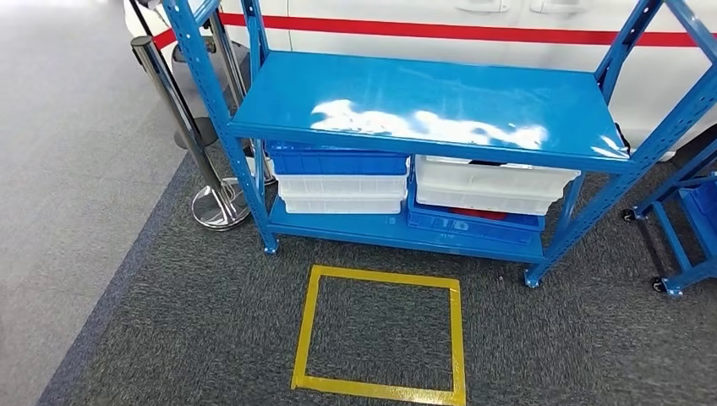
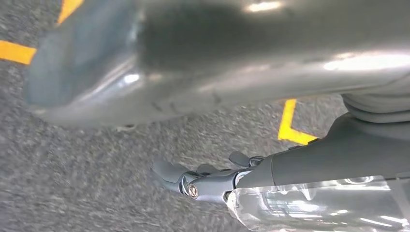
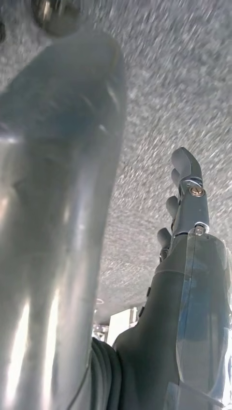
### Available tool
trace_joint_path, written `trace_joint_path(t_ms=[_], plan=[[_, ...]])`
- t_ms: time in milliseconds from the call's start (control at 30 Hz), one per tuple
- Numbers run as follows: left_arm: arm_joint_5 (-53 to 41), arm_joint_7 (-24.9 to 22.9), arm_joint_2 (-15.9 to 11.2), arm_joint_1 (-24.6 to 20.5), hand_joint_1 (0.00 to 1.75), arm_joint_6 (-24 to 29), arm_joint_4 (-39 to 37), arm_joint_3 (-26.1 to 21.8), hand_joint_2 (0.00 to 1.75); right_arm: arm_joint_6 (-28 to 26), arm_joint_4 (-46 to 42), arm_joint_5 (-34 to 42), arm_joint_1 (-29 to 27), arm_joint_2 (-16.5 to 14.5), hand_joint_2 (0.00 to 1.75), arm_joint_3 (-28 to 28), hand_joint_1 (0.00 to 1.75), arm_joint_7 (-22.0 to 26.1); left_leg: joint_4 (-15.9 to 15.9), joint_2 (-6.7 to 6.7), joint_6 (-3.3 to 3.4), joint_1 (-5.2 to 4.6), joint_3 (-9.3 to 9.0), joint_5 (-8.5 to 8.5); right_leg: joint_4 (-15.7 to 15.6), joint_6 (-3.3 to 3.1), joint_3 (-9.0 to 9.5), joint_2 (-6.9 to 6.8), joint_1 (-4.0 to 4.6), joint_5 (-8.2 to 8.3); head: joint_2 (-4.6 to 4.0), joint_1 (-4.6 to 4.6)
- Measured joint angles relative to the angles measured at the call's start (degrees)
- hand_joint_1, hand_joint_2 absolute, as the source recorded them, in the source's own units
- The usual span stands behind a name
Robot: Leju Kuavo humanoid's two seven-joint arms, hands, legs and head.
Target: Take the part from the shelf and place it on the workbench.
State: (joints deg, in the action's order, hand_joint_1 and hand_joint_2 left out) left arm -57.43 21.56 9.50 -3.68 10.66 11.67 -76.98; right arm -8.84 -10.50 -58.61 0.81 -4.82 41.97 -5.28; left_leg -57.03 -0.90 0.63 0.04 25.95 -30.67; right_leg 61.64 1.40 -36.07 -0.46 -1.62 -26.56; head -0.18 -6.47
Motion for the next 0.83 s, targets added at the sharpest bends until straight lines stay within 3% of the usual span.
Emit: trace_joint_path(t_ms=[33, 133, 167, 233, 300, 333, 367, 400, 433, 500, 533, 567, 667, 733, 800, 833], plan=[[0.0, 0.0, 0.0, 0.0, 0.0, 0.0, 0.0, 0.0, 0.0, 0.1, 0.0, 1.0, 0.1, 0.0, 0.0, 0.5, 0.0, 0.2, -0.1, 0.13, -0.42, -0.09, -0.35, -0.54, -0.9, -0.45, -0.08, 0.06, 0.08, 1.01, 0.0, -0.01], [0.1, 0.0, 0.0, -0.1, 0.0, 0.0, 0.0, 0.0, 0.0, -0.2, 0.0, 2.7, 0.6, -0.1, 0.0, 2.2, 0.0, 0.6, -1.2, 0.52, -1.33, -0.05, -0.82, -1.07, -1.1, -1.87, 0.61, 0.87, 0.11, 0.46, 0.0, -0.04], [0.0, 0.0, 0.0, -0.2, 0.0, 0.0, 0.0, 0.0, 0.0, -0.5, 0.0, 2.5, 0.6, -0.1, 0.0, 2.5, 0.0, 0.4, -3.0, 0.57, -1.53, 0.06, -0.07, -1.21, -1.4, -2.24, 1.17, 1.03, 0.05, 0.17, 0.0, -0.05], [0.0, 0.0, 0.0, -0.3, 0.0, 0.0, 0.0, 0.0, 0.0, -1.3, 0.0, 1.5, 0.6, -0.1, 0.0, 2.7, 0.0, 0.0, -9.3, 0.61, -2.05, 0.26, 3.6, -2.75, -1.7, -2.79, 2.39, 1.16, 0.02, -0.52, -0.01, -0.05], [-0.1, -0.2, 0.1, -0.3, 0.0, 0.1, 0.0, 0.0, 0.0, -1.8, 0.0, 0.7, 0.6, -0.1, 0.0, 2.7, 0.0, -0.3, -15.8, 0.61, -2.46, 0.44, 8.47, -5.71, -1.8, -2.98, 3.52, 1.35, 0.15, -1.5, -0.01, -0.06], [-0.1, -0.2, 0.1, -0.3, 0.0, 0.1, 0.0, 0.0, 0.0, -1.9, 0.0, 0.6, 0.6, -0.1, 0.0, 2.7, 0.0, -0.4, -17.2, 0.62, -2.51, 0.49, 10.2, -6.54, -1.8, -2.98, 4.21, 1.45, 0.23, -2.07, 0.0, -0.05], [-0.1, -0.3, 0.1, -0.2, 0.0, 0.1, 0.0, 0.0, 0.0, -2.0, 0.0, 0.6, 0.6, -0.1, 0.0, 2.7, 0.0, -0.4, -16.9, 0.62, -2.44, 0.52, 11.14, -6.29, -1.8, -2.94, 5.01, 1.54, 0.3, -2.68, 0.0, -0.05], [-0.1, -0.3, 0.1, -0.2, 0.0, 0.1, 0.0, 0.0, 0.0, -2.0, 0.0, 0.6, 0.6, -0.1, 0.44, 2.7, 0.0, -0.4, -14.7, 0.61, -2.22, 0.51, 11.23, -4.6, -1.9, -2.88, 5.9, 1.59, 0.37, -3.3, 0.0, -0.05], [-0.2, -0.3, 0.1, -0.1, 0.0, 0.1, 0.0, 0.0, 0.0, -2.1, 0.0, 0.5, 0.5, -0.2, 0.87, 2.7, 0.0, -0.4, -11.3, 0.61, -1.81, 0.4, 10.8, -1.62, -1.9, -2.79, 6.72, 1.61, 0.42, -3.93, 0.0, -0.05], [-0.2, -0.3, 0.0, 0.0, 0.0, 0.1, 0.0, 0.0, 0.0, -2.2, 0.1, 0.6, 0.6, -0.4, 0.87, 2.7, 0.0, -0.5, -5.4, 0.56, -0.86, -0.06, 10.05, 3.55, -1.9, -2.39, 7.94, 1.69, 0.48, -5.05, 0.0, -0.03], [-0.3, -0.4, -0.1, 0.0, 0.0, 0.1, 0.0, 0.0, 0.0, -2.1, 0.1, 0.9, 0.6, -0.5, 0.44, 2.8, 0.0, -0.5, -3.9, 0.55, -0.42, -0.32, 9.8, 4.86, -2.1, -2.06, 8.26, 1.77, 0.46, -5.47, 0.0, -0.02], [-0.3, -0.4, -0.1, 0.1, 0.0, 0.1, 0.0, 0.0, 0.0, -2.0, 0.1, 1.4, 0.7, -0.6, 0.0, 2.9, 0.0, -0.5, -3.3, 0.55, -0.11, -0.53, 9.64, 4.92, -2.0, -1.65, 8.6, 1.86, 0.48, -5.56, 0.0, -0.01], [-0.4, -0.4, 0.0, 0.0, 0.0, 0.0, 0.0, 0.0, 0.0, -1.6, 0.1, 3.8, 0.9, -0.6, 0.0, 4.2, 0.0, -0.2, -1.6, 0.78, 0.82, -0.43, 7.25, 4.64, -1.0, -0.69, 9.47, 1.65, 0.44, -5.81, 0.0, 0.0], [-0.4, -0.5, 0.0, -0.1, 0.0, 0.1, 0.0, 0.0, 0.0, -2.0, 0.1, 4.3, 1.1, -0.6, 0.87, 5.1, 0.0, -0.3, -0.7, 1.26, 1.48, -0.27, 5.62, 4.19, 3.2, -0.33, 7.28, 1.25, 0.34, -7.89, 0.0, 0.0], [-0.3, -0.6, 0.0, -0.1, 0.0, 0.2, 0.0, 0.0, 0.0, -2.7, 0.1, 3.7, 1.2, -0.7, 1.75, 5.5, 0.0, -0.7, -0.6, 1.64, 1.76, -0.35, 4.72, 3.34, 9.6, -0.02, 2.55, 1.1, 0.32, -10.47, 0.0, 0.0], [-0.3, -0.6, 0.0, -0.2, 0.0, 0.2, 0.0, 0.0, 0.0, -2.9, 0.1, 3.5, 1.2, -0.7, 1.75, 5.5, 0.0, -0.8, -0.6, 1.71, 1.76, -0.38, 4.53, 3.1, 11.3, 0.05, 1.21, 1.08, 0.3, -11.13, 0.0, 0.0]])
